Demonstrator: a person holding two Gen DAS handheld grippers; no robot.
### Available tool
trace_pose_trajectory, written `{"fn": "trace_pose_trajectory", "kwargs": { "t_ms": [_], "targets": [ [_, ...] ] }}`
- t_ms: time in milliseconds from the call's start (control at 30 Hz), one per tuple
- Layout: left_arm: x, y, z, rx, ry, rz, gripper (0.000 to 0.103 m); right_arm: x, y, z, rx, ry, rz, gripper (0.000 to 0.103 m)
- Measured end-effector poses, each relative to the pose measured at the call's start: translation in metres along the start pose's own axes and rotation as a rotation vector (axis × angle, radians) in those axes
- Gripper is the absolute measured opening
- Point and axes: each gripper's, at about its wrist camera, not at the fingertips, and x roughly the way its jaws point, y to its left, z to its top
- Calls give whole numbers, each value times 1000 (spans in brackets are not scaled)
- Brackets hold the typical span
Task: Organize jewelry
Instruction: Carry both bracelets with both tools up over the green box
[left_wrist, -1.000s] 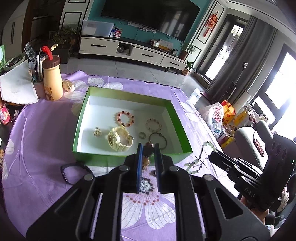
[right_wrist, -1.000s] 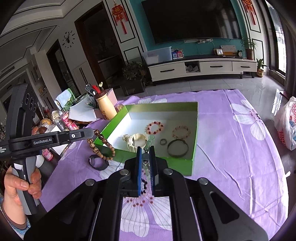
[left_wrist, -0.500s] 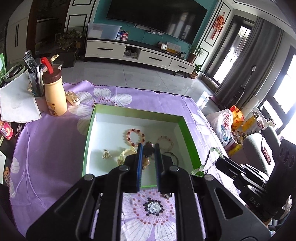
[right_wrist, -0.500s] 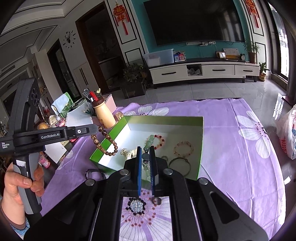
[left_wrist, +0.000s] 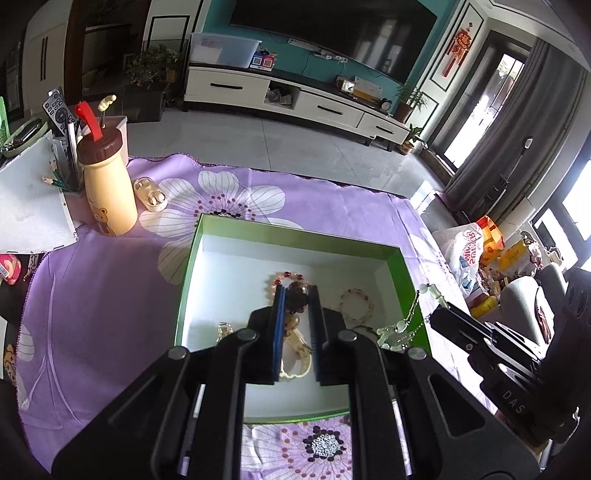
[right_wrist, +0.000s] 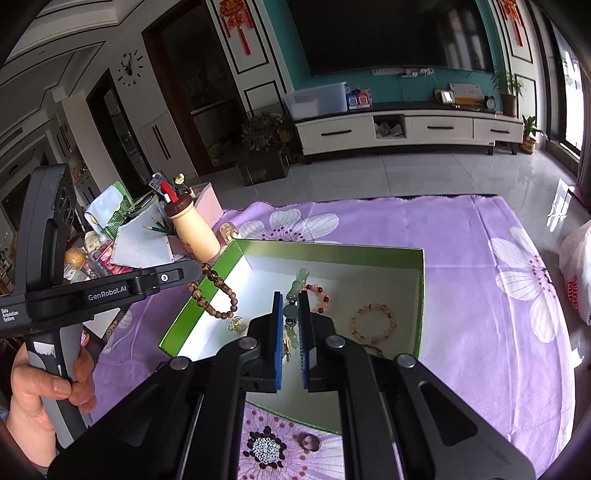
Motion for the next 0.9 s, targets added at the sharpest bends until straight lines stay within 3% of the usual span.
{"fn": "trace_pose_trajectory", "kwargs": {
  "t_ms": [900],
  "targets": [
    [84, 17, 8, 31, 126, 137, 12, 89, -28, 1, 93, 219, -4, 7]
  ]
}}
